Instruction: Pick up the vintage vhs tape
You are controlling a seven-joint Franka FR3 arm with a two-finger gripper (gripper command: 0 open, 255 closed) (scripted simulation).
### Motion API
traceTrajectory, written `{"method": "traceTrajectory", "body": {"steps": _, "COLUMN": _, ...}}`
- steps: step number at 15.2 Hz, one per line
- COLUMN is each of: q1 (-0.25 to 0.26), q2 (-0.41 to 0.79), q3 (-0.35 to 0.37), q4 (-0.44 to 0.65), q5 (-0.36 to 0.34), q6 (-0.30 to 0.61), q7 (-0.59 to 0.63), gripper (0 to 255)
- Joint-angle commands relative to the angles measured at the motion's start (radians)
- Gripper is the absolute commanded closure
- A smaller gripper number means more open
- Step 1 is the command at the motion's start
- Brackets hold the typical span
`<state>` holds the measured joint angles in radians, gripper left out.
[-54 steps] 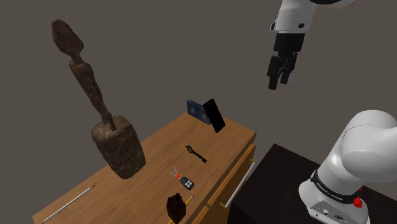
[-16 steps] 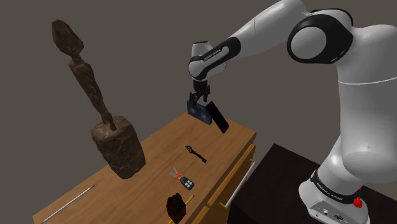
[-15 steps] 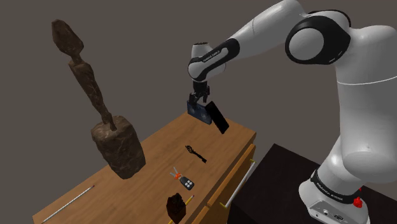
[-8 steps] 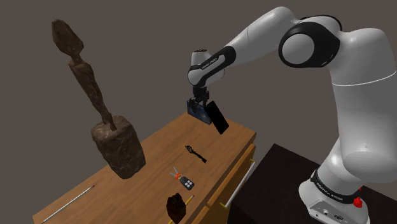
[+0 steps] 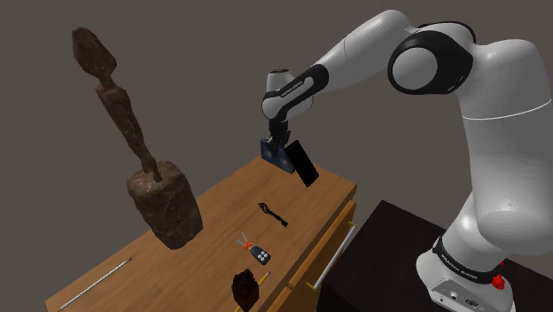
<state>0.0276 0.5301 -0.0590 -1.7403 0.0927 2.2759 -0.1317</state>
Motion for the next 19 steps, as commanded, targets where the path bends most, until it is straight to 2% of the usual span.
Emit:
{"method": "traceTrajectory", "body": {"steps": 1, "q1": 0.0, "q2": 0.001, "q3": 0.001, "q4": 0.0, "q5": 0.0, "q6": 0.0, "q7": 0.0, "gripper": 255}}
{"method": "traceTrajectory", "body": {"steps": 19, "q1": 0.004, "q2": -0.102, "q3": -0.006, "q4": 0.057, "q5": -0.013, "q6": -0.16, "q7": 0.014, "gripper": 255}}
